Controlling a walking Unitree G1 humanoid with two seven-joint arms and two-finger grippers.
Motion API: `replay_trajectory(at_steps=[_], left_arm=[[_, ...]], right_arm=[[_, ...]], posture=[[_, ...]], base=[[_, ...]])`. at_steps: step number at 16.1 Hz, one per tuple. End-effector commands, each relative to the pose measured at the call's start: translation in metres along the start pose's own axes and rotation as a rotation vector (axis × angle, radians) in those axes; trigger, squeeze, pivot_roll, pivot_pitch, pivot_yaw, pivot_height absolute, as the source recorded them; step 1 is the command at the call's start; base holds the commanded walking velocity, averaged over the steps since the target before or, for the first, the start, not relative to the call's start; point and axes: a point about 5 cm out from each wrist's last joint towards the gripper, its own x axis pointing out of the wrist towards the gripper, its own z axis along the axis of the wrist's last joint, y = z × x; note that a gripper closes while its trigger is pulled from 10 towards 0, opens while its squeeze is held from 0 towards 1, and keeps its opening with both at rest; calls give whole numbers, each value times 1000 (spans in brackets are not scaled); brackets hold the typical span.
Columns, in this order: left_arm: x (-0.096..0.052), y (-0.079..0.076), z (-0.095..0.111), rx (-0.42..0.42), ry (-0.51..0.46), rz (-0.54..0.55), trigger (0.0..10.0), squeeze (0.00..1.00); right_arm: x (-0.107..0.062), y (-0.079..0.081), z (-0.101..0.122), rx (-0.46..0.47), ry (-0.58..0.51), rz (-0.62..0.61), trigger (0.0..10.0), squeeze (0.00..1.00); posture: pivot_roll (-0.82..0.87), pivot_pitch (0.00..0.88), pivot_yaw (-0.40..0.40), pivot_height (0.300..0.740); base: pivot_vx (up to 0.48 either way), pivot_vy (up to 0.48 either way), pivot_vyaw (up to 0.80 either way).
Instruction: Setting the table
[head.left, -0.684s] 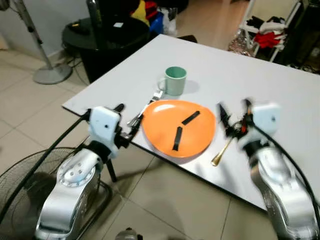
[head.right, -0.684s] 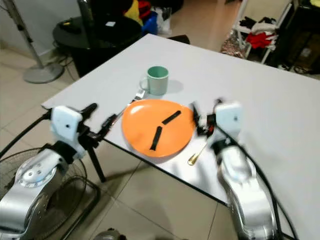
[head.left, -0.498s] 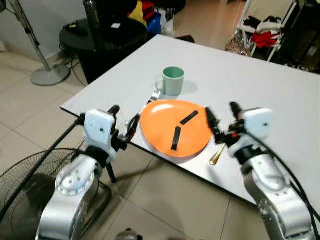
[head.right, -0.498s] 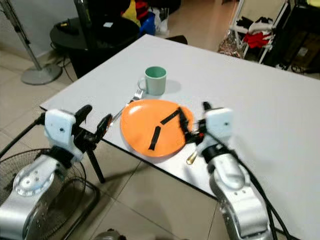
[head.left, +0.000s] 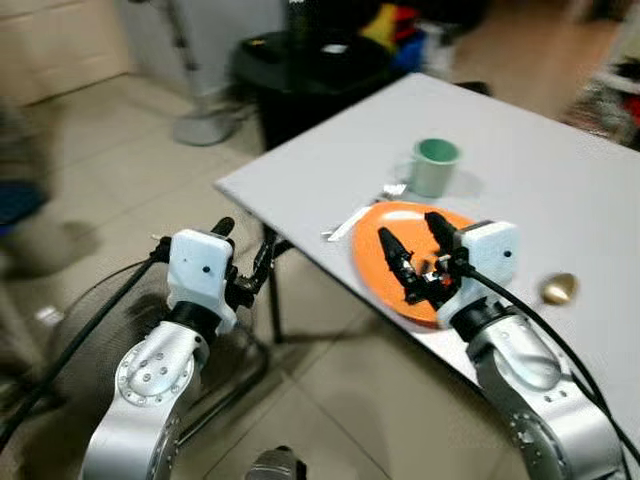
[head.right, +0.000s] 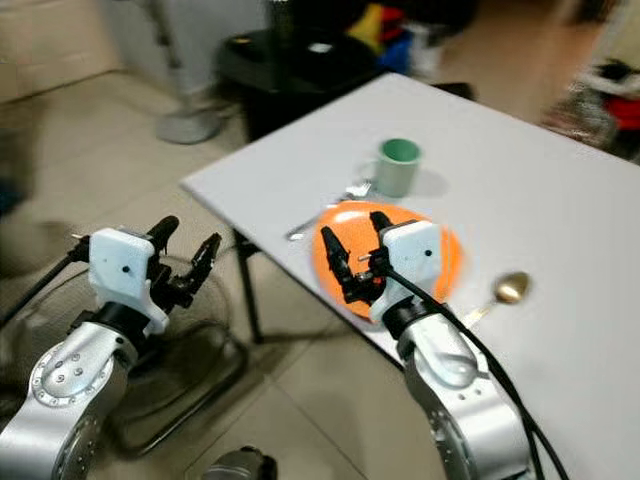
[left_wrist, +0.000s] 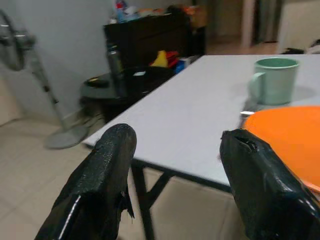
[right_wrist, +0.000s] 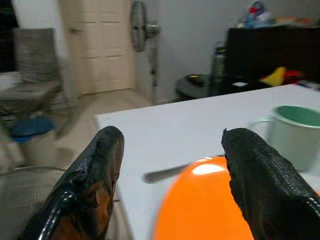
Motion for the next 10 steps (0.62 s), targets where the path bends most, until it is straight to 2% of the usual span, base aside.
replay_trajectory(at_steps=[1, 5, 7, 10], left_arm=[[2, -1, -1, 5, 10, 3, 10000, 0], [10, 0, -2, 17, 22, -8, 10000, 0], [10, 9, -3, -3, 40, 46, 10000, 0], [5, 15, -4, 24, 42, 75, 10000, 0]], right_arm=[[3, 3, 5, 15, -16, -2, 10000, 0], [8, 0, 5, -22, -3, 59, 10000, 0], [3, -12, 8, 32, -7, 28, 10000, 0], [-3, -12, -1, 171, 9, -34, 10000, 0]], posture=[[126, 0, 47, 727], [140, 0, 41, 727], [147, 0, 47, 727], [151, 0, 46, 727]], base=[[0, 0, 800], [0, 0, 800], [0, 0, 800], [0, 0, 800]])
